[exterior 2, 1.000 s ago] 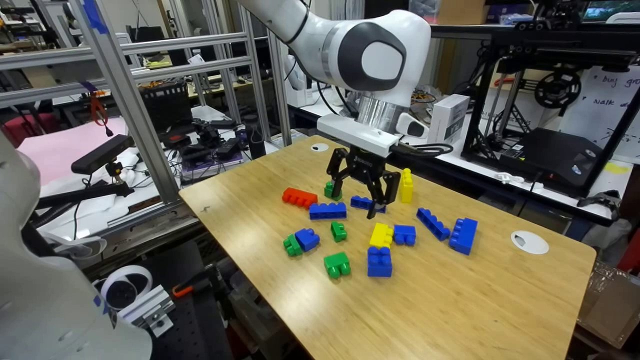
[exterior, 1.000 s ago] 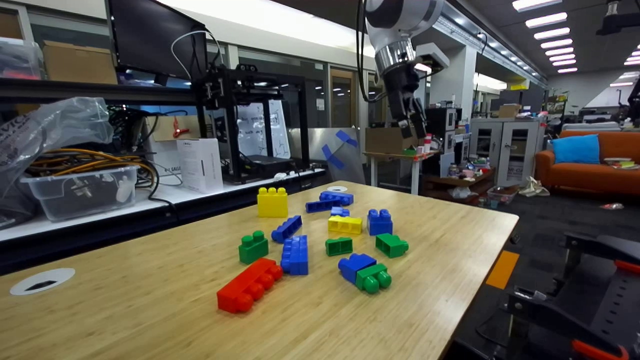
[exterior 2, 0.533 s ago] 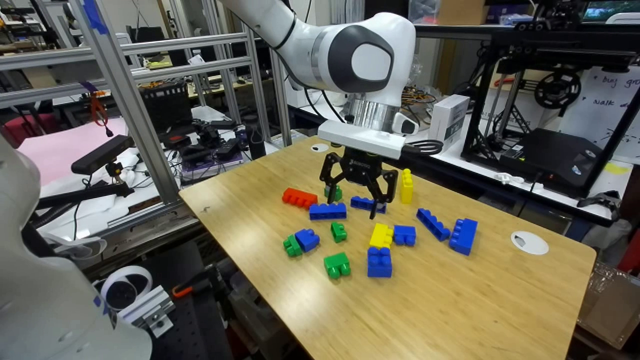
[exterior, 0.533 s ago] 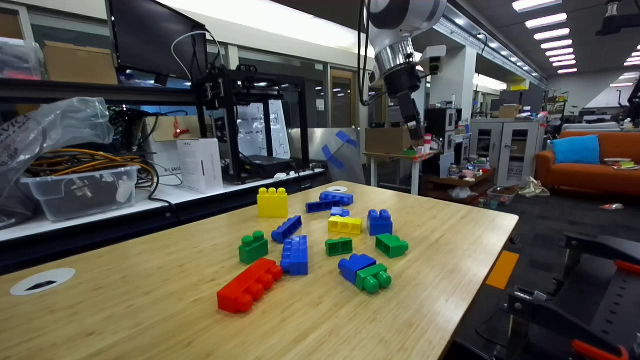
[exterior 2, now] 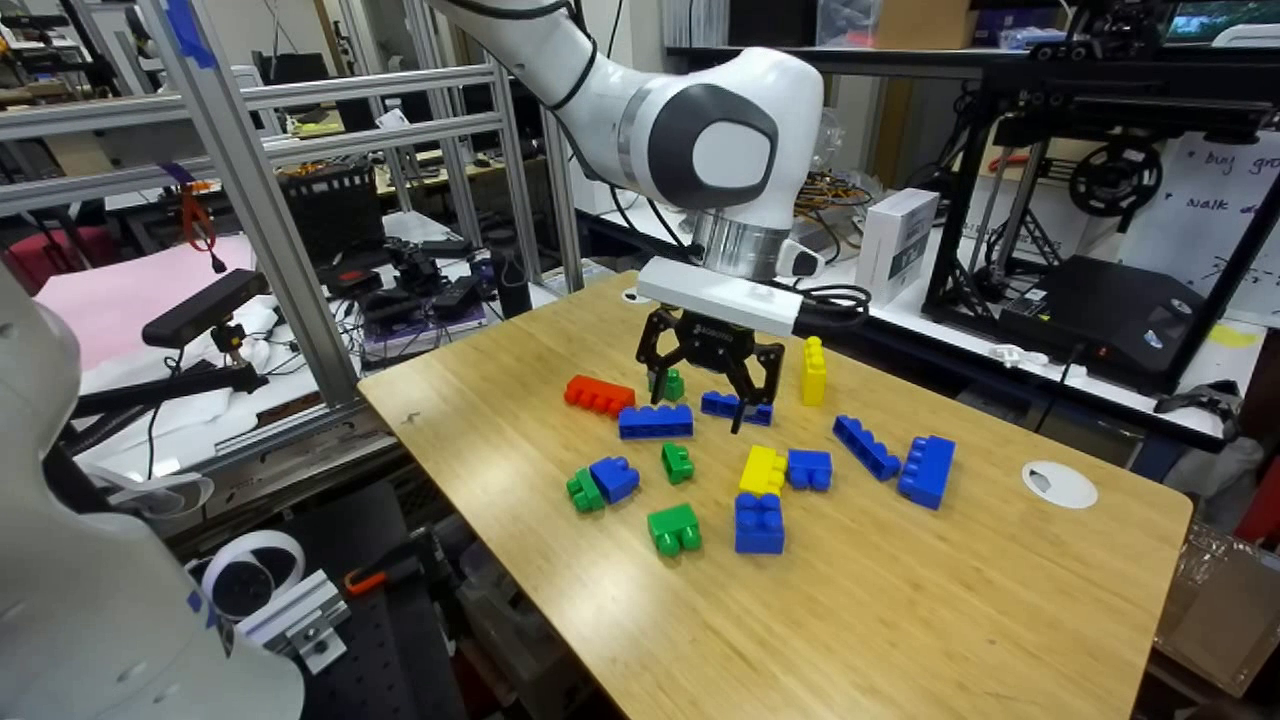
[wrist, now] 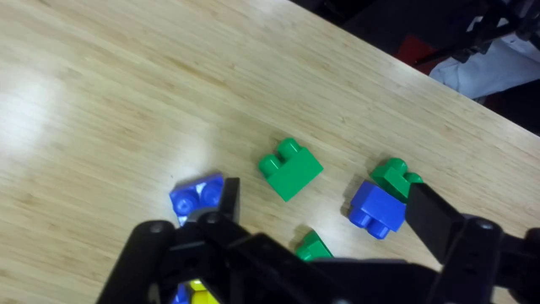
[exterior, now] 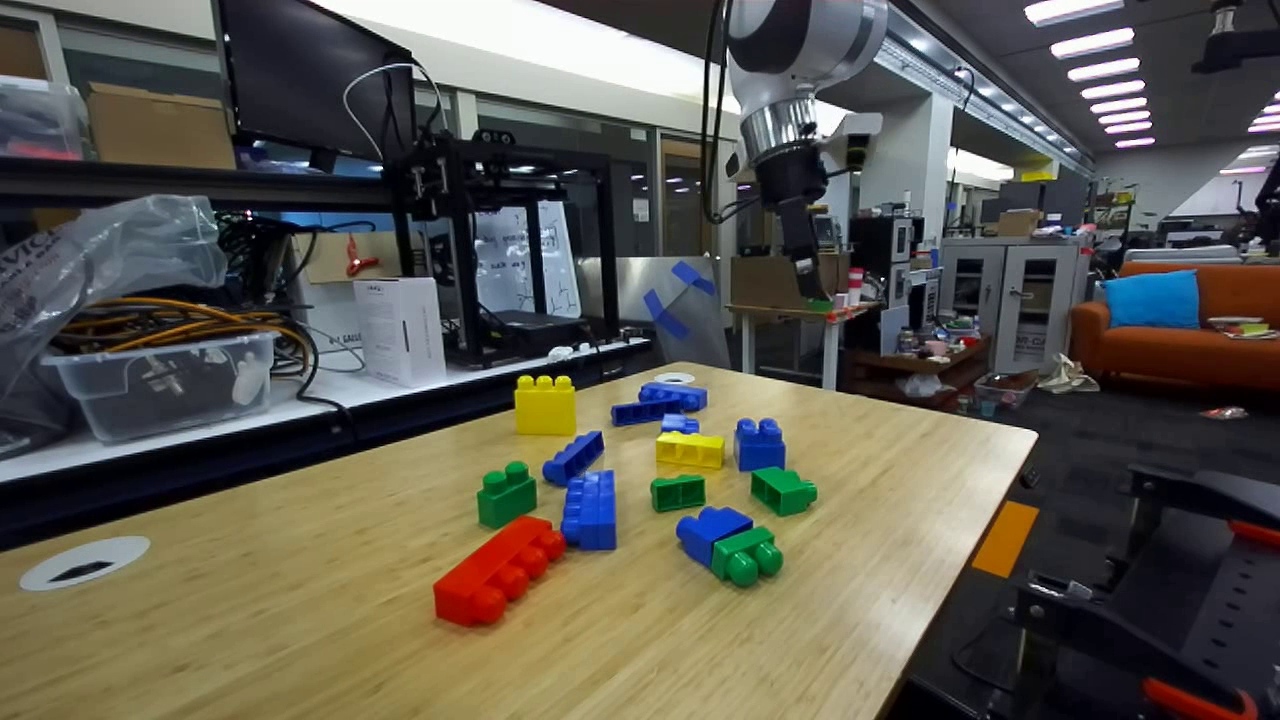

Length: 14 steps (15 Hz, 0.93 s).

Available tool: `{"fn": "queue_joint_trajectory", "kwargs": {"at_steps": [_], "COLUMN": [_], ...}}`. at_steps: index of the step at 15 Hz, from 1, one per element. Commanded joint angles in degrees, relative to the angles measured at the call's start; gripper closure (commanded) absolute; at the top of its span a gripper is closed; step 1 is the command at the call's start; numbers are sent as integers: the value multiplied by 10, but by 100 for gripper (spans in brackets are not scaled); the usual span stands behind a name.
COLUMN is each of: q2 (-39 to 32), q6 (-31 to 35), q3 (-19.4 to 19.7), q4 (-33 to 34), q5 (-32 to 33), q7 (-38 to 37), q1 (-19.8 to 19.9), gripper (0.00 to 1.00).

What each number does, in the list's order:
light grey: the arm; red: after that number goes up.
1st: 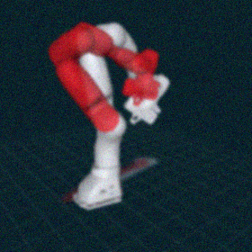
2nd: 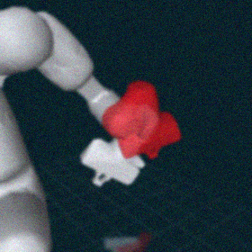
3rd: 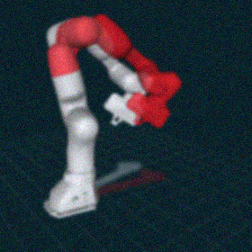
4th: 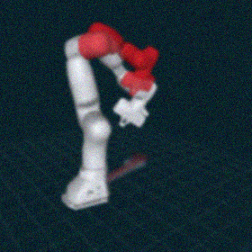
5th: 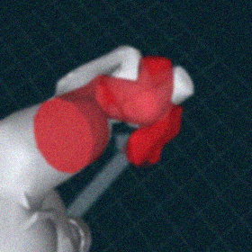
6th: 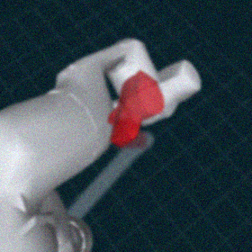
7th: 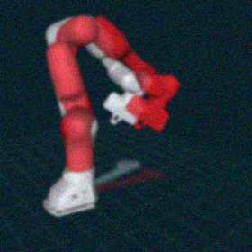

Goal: Place the square blue block upright, put one of the green blocks on top of the square blue block

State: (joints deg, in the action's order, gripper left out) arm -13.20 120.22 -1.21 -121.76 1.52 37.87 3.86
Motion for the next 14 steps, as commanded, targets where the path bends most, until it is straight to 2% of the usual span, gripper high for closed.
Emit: {"fn": "queue_joint_trajectory", "kwargs": {"at_steps": [1, 4, 7, 14], "q2": [-30, -60, -76, -81], "q6": [98, 160, 199, 245], "q3": [-31, -63, -84, -81], "q4": [-27, -45, -60, -100], "q5": [-66, -89, -79, -34], "q7": [89, 164, 224, 314], "q1": [6, 7, 6, 2], "gripper": [0, 0, 0, 0]}}
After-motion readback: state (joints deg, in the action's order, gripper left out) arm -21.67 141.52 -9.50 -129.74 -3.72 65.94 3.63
